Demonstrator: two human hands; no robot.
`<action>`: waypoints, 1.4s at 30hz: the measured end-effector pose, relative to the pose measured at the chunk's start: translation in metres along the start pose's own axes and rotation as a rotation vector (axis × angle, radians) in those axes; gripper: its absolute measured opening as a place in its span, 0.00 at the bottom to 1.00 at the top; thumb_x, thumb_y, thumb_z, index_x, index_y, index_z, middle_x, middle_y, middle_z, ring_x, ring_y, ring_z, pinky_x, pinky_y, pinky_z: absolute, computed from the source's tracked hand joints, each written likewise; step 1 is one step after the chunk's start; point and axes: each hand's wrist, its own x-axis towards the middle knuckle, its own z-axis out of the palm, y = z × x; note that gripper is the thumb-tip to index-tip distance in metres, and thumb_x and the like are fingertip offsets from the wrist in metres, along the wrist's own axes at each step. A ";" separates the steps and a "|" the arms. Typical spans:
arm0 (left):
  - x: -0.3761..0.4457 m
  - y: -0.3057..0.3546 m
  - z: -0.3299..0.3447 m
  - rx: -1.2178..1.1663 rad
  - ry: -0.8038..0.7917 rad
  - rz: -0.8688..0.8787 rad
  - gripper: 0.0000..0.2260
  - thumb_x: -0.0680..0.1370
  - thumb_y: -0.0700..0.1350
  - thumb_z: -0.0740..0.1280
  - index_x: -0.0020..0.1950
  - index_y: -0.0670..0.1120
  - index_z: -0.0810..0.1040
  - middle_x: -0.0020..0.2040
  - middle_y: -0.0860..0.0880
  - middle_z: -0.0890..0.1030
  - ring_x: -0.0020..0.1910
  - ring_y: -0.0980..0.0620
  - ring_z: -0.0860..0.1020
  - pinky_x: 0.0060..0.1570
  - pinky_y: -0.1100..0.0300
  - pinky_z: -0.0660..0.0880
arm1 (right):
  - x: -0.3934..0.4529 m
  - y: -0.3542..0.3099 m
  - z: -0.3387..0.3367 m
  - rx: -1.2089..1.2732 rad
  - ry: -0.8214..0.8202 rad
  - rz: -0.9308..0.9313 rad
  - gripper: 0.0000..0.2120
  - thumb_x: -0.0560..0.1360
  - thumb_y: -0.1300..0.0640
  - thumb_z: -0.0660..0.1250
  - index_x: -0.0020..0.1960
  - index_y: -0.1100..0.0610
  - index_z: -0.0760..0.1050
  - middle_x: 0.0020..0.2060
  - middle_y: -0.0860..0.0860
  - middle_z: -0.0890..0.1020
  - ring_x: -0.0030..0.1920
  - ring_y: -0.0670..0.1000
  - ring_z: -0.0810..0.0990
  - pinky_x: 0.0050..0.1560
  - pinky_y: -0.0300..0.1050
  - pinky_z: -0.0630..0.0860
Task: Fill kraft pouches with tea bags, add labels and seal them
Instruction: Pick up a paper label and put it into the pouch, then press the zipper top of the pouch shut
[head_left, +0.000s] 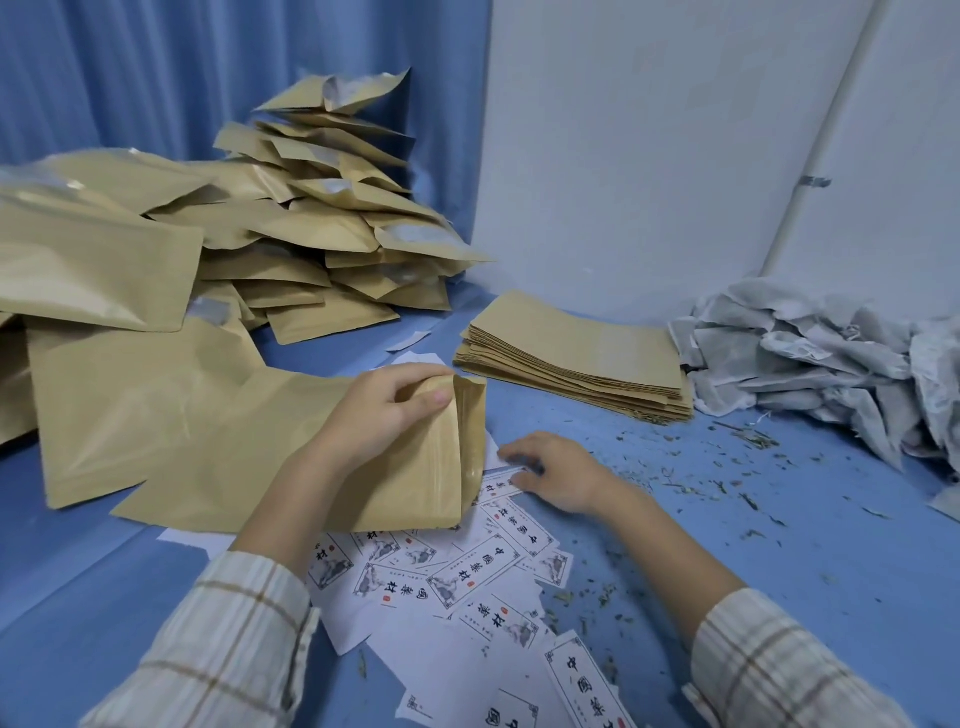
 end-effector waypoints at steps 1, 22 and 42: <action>0.000 0.000 0.001 0.001 -0.003 0.000 0.09 0.76 0.49 0.67 0.55 0.57 0.79 0.50 0.66 0.78 0.50 0.74 0.72 0.43 0.81 0.64 | -0.002 0.001 0.000 -0.006 -0.018 -0.014 0.17 0.77 0.55 0.62 0.66 0.52 0.72 0.61 0.52 0.75 0.60 0.51 0.70 0.58 0.36 0.60; 0.019 0.047 0.021 -0.284 -0.117 0.010 0.18 0.71 0.52 0.67 0.59 0.47 0.80 0.55 0.52 0.82 0.57 0.53 0.78 0.60 0.56 0.69 | -0.047 -0.023 -0.080 0.241 0.268 -0.362 0.13 0.68 0.71 0.70 0.47 0.58 0.84 0.46 0.52 0.85 0.51 0.47 0.82 0.56 0.40 0.75; 0.020 0.149 0.045 -0.215 -0.138 0.380 0.42 0.65 0.48 0.78 0.74 0.54 0.59 0.70 0.64 0.63 0.66 0.75 0.61 0.62 0.77 0.61 | -0.044 -0.055 -0.183 -0.231 0.369 -0.073 0.32 0.62 0.36 0.63 0.57 0.57 0.72 0.41 0.49 0.69 0.44 0.50 0.69 0.46 0.43 0.66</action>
